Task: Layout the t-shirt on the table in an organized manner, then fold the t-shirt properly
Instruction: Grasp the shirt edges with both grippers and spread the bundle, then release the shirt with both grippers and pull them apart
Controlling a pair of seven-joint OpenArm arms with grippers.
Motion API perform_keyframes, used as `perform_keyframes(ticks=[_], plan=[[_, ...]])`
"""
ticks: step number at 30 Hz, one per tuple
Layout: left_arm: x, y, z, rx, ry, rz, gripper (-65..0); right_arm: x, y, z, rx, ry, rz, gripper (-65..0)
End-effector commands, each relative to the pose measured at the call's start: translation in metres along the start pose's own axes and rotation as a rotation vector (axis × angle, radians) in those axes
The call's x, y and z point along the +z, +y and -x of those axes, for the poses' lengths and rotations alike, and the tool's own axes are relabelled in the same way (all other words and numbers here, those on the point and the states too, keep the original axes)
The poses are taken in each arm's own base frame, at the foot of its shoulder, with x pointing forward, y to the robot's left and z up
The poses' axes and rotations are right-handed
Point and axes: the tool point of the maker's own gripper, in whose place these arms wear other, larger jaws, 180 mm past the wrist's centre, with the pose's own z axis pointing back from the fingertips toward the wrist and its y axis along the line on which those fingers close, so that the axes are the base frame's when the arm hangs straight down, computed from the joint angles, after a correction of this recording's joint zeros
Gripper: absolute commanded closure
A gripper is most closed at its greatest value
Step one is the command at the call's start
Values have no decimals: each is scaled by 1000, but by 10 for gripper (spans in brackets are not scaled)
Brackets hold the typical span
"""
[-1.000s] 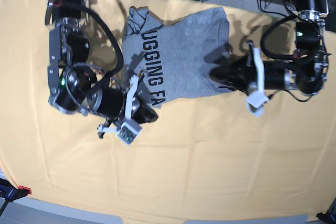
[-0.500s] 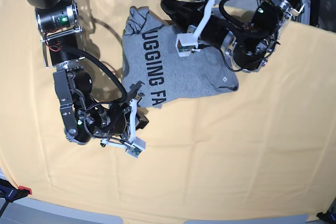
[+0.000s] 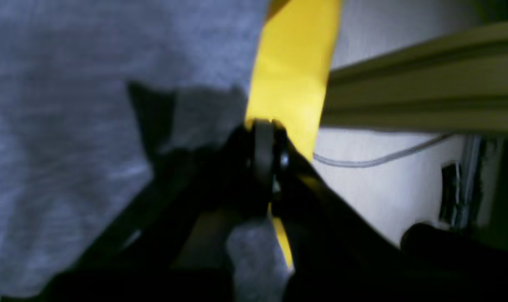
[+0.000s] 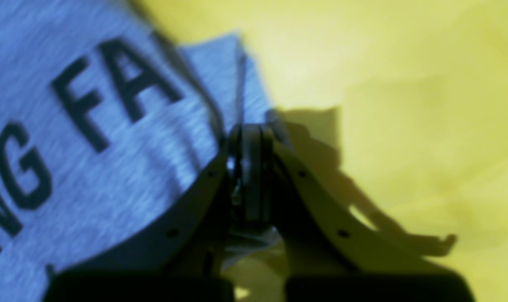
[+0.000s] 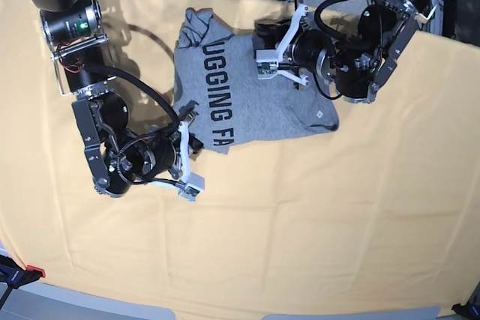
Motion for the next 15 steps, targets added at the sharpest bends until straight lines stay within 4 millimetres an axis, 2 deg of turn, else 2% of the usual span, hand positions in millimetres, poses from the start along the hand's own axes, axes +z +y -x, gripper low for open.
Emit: perform_keyframes(ticks=[1,8,12,15], plan=[[12,10,-8,-23,-27,-31,0,17,-9,-9,12,-27,13,0],[39,41,-12,-54,-8,-128,0,37,8,18,-33,-62,-109,0],[45,65,-18,-22,-74,-187,0,50,33,33,-12,-94,-169,0],[45,90,-6,39,-79,-235,0,60,55,43,33,-103,-201,0]])
